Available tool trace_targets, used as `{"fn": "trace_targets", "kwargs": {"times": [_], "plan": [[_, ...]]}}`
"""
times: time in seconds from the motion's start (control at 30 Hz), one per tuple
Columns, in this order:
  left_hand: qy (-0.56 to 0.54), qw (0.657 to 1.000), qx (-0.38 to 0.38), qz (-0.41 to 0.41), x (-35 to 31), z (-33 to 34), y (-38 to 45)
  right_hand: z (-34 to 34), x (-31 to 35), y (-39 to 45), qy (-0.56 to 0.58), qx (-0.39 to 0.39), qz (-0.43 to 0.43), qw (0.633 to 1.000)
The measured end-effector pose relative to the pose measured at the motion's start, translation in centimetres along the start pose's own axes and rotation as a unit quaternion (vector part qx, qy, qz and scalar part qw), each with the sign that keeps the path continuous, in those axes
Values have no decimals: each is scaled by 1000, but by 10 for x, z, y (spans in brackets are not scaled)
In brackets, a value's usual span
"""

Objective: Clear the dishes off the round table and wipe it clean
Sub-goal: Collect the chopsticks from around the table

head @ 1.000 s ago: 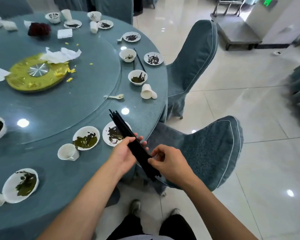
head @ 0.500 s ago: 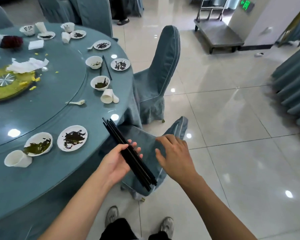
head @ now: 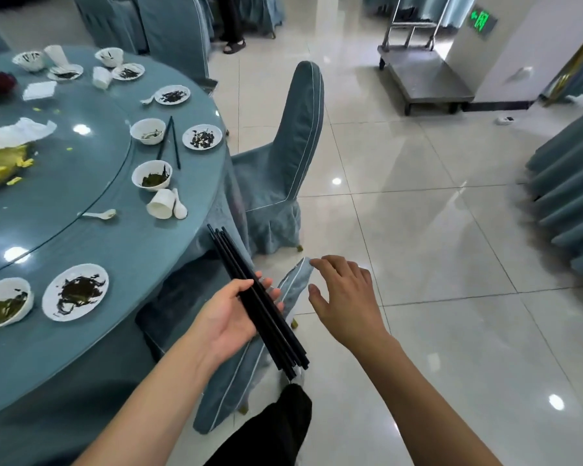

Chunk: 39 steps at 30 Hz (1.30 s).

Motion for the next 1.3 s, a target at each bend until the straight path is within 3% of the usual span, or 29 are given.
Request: {"fn": "trace_targets", "kwargs": {"times": [0.67,1.07,1.3], "plan": [[-80,987,-63,125,-96,74,172,-71,-64,253,-33,89,-129,987],[-166,948,-112,246,-137,122,271,-93,-84,413,-66,153,-281,945],[-213,912,-154,315,-159,100,282,-69,-44,476,-80,199,-356,910]]}}
Point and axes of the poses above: each hand's wrist, its own y-axis towards the middle knuckle, its own z-axis out of the palm, x = y × z, the point moved 6 cm from there along y, towards the middle knuckle, and after that the axes turned 14 degrees about x, right-handed, at the moved point
